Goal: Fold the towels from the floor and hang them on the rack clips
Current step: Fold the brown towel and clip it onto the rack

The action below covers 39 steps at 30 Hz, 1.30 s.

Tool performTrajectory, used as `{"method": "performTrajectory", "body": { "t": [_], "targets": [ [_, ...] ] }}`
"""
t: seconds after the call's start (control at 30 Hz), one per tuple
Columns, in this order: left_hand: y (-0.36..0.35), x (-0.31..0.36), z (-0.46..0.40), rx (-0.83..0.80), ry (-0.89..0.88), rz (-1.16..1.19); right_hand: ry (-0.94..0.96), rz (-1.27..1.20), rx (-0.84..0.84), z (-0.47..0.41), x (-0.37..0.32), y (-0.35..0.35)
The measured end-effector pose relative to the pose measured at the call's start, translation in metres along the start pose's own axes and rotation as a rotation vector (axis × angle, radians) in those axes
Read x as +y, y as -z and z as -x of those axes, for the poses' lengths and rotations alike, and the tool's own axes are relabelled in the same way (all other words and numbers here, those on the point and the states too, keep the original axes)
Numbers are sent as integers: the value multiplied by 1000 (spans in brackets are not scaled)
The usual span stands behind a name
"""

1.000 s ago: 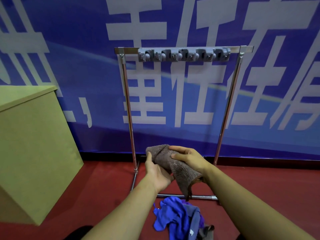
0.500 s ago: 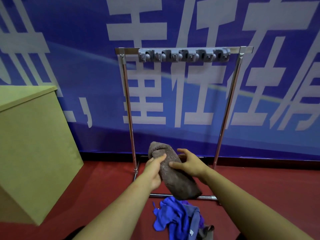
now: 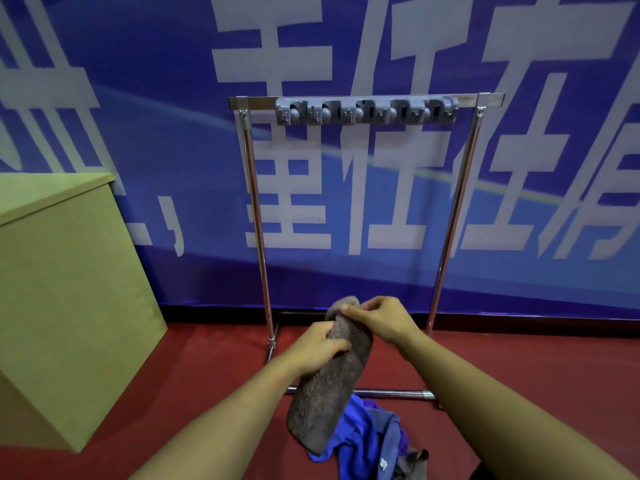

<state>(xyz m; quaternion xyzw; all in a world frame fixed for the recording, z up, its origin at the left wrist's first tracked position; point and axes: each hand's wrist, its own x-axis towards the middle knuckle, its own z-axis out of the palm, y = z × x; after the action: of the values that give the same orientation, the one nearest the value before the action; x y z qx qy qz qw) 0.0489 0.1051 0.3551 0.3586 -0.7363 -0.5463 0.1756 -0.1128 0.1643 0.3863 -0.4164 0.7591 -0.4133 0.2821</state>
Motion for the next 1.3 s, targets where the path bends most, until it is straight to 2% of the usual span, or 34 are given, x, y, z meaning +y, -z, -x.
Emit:
{"method": "performTrajectory", "body": {
  "t": [0.1, 0.2, 0.37, 0.5, 0.6, 0.87, 0.97, 1.07, 1.13, 1.23, 1.3],
  "targets": [
    [0, -3, 2, -32, -34, -122, -34, -91, 13, 0, 1, -1],
    [1, -5, 3, -38, -54, -119, -89, -224, -4, -2, 3, -1],
    [-2, -6, 6, -30, 33, 233, -179, -632, -4, -5, 2, 2],
    [-4, -9, 5, -31, 90, 494, -192, -808, 1, -8, -1, 1],
    [-4, -8, 8, -85, 95, 570, -179, -885, 34, -8, -4, 2],
    [-8, -7, 13, -203, 173, 633, -143, -904, 116, -11, -4, 8],
    [-8, -3, 13, -232, 190, 700, -95, -727, 171, -11, 3, 10],
    [-8, 0, 11, -183, 153, 762, -85, -505, 207, -11, 10, 8],
    [-8, 1, 8, -154, 116, 799, -143, -476, 144, -12, 13, 6],
    [-3, -3, 3, -90, 71, 818, -239, -503, -103, -10, 15, 0],
    [0, -6, -2, -44, 57, 829, -233, -465, -215, -7, 16, -4]
  ]
}}
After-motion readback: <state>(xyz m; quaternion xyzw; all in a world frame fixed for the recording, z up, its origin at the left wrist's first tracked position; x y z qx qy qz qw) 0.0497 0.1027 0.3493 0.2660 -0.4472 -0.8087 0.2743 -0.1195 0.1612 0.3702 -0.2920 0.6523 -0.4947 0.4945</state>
